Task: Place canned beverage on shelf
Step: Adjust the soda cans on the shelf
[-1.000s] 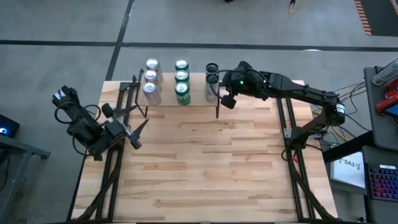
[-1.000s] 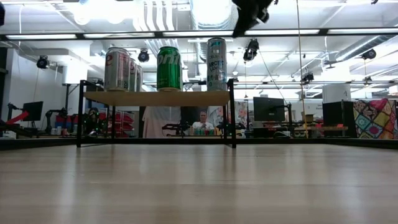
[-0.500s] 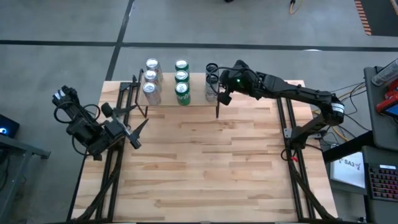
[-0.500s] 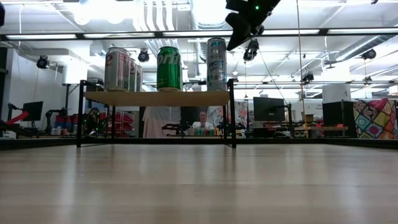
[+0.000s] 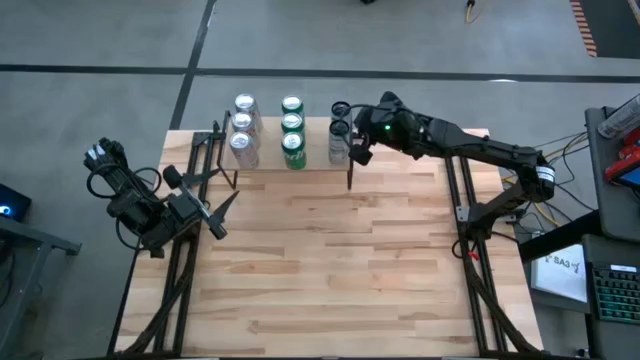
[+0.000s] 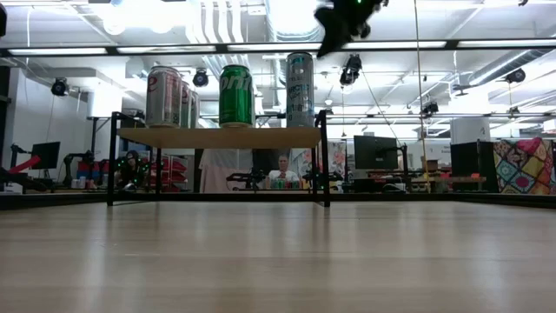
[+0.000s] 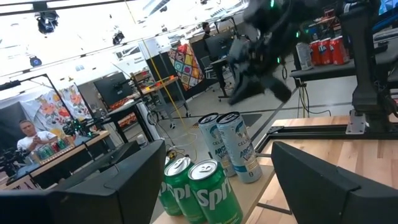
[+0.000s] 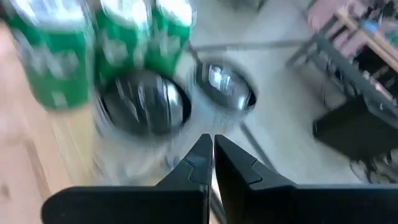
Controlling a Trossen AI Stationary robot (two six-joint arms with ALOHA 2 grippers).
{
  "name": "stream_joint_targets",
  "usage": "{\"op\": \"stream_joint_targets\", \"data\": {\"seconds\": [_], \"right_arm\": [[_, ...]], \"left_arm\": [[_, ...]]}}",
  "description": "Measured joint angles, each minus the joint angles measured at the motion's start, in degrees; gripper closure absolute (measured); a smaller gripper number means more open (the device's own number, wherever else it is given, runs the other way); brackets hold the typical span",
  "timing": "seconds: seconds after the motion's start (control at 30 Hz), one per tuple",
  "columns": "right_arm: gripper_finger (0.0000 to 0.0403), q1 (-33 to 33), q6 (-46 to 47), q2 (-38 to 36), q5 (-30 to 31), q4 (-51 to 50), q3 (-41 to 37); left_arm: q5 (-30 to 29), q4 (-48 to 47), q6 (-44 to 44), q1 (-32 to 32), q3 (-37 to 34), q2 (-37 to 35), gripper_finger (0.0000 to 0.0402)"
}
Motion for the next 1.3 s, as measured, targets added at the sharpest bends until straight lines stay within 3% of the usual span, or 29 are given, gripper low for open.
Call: {"op": "stream_joint_targets", "data": {"seconds": [0.27, 0.53, 1.0, 1.3], "right_arm": [[0.0394, 0.3, -0.5, 1.8, -12.1, 7.5, 2.0], [0.0394, 0.2, -0.9, 5.0, -11.3, 7.3, 1.9], [0.0394, 0.3, -0.4, 3.5, -9.2, 2.6, 2.1], [0.0394, 2.9, -1.5, 2.8, -9.2, 2.3, 6.6]], "left_arm": [[2.1, 0.0, -0.2, 0.0, 0.0, 0.0, 0.0123], [2.5, 0.1, -0.2, 0.0, 0.0, 0.0, 0.0123], [2.5, 0.0, -0.5, 0.0, 0.0, 0.0, 0.0123], [3.0, -0.1, -0.9, 0.0, 0.0, 2.0, 0.0123]]}}
